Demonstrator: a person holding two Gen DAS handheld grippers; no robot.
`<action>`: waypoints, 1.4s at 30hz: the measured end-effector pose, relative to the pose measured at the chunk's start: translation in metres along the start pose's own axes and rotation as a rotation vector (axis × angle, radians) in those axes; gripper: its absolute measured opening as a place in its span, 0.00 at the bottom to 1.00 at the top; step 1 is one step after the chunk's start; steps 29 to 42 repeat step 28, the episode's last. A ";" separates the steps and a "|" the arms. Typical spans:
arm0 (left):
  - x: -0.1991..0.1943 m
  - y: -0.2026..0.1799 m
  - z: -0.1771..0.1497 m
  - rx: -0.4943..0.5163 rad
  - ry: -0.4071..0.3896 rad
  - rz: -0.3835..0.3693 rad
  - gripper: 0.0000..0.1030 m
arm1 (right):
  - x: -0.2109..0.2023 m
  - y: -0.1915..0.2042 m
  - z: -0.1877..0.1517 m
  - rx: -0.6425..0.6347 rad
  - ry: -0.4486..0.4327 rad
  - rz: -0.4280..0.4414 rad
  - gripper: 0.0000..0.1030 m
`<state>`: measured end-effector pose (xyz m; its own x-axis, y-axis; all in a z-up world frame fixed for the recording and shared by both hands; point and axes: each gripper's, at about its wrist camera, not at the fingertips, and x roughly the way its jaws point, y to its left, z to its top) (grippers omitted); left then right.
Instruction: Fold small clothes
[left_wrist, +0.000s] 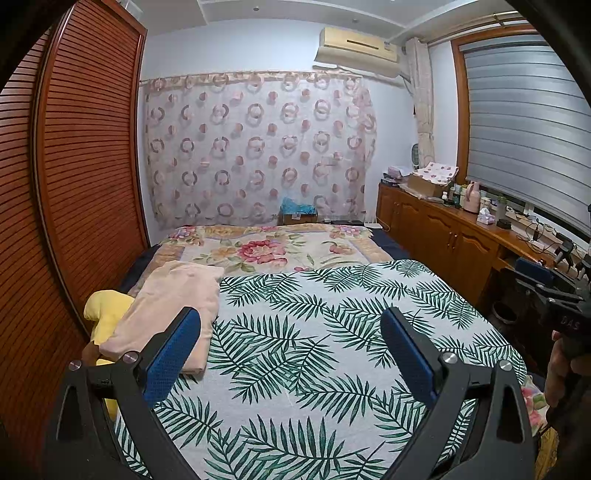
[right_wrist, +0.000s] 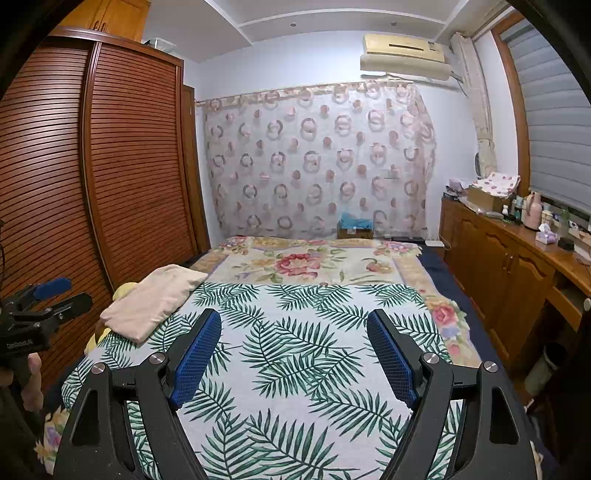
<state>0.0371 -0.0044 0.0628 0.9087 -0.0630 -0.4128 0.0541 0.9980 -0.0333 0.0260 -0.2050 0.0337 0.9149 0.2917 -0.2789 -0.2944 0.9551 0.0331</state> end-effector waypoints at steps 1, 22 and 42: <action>0.000 -0.001 -0.001 0.000 0.000 0.000 0.95 | 0.000 0.000 0.000 0.000 0.000 0.000 0.81; 0.000 -0.003 -0.003 0.001 -0.002 0.000 0.95 | 0.001 0.001 -0.002 0.000 -0.004 0.001 0.81; 0.000 -0.003 -0.003 0.001 -0.001 0.002 0.95 | 0.000 0.002 -0.002 -0.003 -0.007 0.004 0.81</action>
